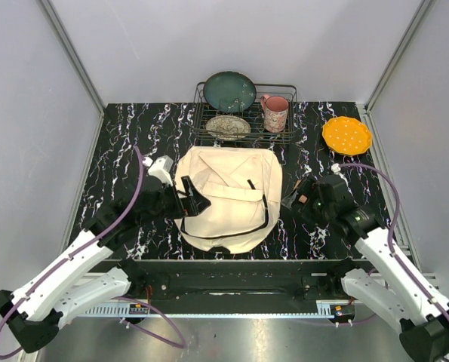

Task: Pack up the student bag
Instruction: Adjust the student bag at the center of the board.

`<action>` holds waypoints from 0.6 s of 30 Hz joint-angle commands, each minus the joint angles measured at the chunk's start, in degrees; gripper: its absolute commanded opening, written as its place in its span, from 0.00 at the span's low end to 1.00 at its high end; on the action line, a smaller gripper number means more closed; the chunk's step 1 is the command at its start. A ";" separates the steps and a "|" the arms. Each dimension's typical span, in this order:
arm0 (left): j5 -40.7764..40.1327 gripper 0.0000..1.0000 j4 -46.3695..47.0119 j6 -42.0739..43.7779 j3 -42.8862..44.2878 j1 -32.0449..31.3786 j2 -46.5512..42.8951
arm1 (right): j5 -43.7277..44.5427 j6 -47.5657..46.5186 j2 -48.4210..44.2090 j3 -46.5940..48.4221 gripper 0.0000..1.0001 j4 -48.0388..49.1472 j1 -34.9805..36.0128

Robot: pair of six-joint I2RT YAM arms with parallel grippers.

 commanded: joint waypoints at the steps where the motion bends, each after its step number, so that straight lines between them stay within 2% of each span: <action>1: -1.16 0.99 2.52 -2.35 -3.89 -0.54 -2.67 | 5.27 -0.85 3.53 3.74 1.00 3.07 -0.08; 6: 2.35 0.99 3.49 -2.18 -3.29 -0.63 -0.66 | 3.96 0.47 9.34 5.50 0.99 5.17 -0.07; 8: 2.80 0.99 3.49 -2.79 -3.72 -0.71 0.05 | 1.76 -0.14 11.00 4.19 0.98 9.56 -0.08; 12: 0.70 0.99 3.67 -8.39 -8.11 -1.77 -1.79 | -5.26 -1.20 16.54 2.16 0.98 15.72 0.01; 14: -0.01 0.99 3.58 -10.87 -11.71 -3.51 -3.63 | -5.98 -2.34 20.13 2.42 0.99 16.60 0.01; 18: -6.76 0.99 2.88 -17.27 -16.37 -7.12 -4.08 | -7.99 -3.39 24.01 1.90 0.99 20.20 -0.07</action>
